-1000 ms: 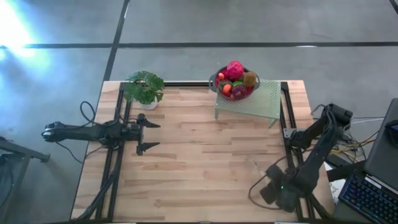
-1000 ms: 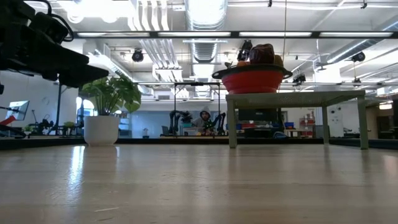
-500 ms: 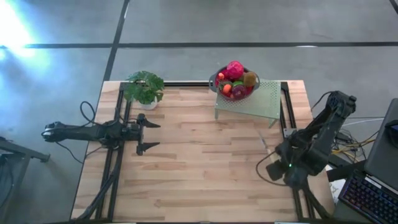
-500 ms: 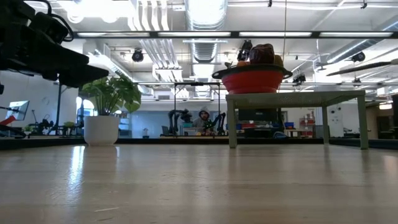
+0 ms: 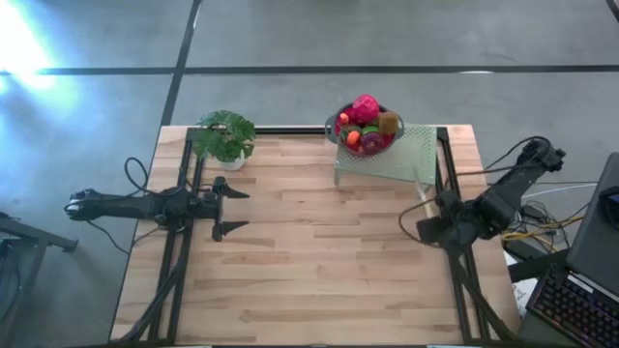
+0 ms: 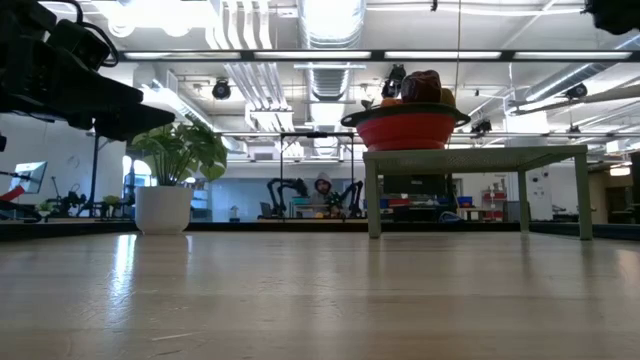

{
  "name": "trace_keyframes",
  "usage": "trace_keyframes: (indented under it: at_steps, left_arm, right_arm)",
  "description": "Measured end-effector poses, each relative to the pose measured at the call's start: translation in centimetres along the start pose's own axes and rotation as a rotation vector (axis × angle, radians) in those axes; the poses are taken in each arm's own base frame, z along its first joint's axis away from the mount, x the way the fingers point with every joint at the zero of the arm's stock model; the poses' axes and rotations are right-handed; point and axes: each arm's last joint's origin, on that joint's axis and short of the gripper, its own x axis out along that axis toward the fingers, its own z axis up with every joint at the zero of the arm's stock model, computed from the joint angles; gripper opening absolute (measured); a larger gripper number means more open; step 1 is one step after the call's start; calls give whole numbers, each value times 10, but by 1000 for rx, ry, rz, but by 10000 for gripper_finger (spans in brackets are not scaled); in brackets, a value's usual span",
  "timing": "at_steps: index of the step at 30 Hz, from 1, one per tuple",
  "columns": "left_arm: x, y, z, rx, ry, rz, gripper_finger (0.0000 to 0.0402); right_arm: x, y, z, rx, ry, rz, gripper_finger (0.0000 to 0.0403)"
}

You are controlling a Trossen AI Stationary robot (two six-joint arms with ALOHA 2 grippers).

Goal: Pick & Place Fruit
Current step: Put the kitchen knife on the shelf

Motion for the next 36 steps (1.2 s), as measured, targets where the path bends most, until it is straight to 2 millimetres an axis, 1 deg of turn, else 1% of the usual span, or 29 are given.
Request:
trace_keyframes:
  at_steps: [5,9,19,25,29,36]
  left_arm:
    - [0,0,0,0,0,0,388]
    - [0,0,0,0,0,0,388]
    - [0,0,0,0,0,0,388]
    - [0,0,0,0,0,-1,388]
    - [0,0,0,0,-1,0,388]
    - [0,0,0,0,-1,-1,388]
  right_arm:
    - [-1,-1,21,30,-47,22,70]
    - [0,0,34,49,-63,13,71]
    - [5,1,57,109,-49,-20,71]
    - [7,7,72,145,-65,29,71]
    - [11,9,84,159,-44,36,70]
    - [16,7,102,200,-17,1,71]
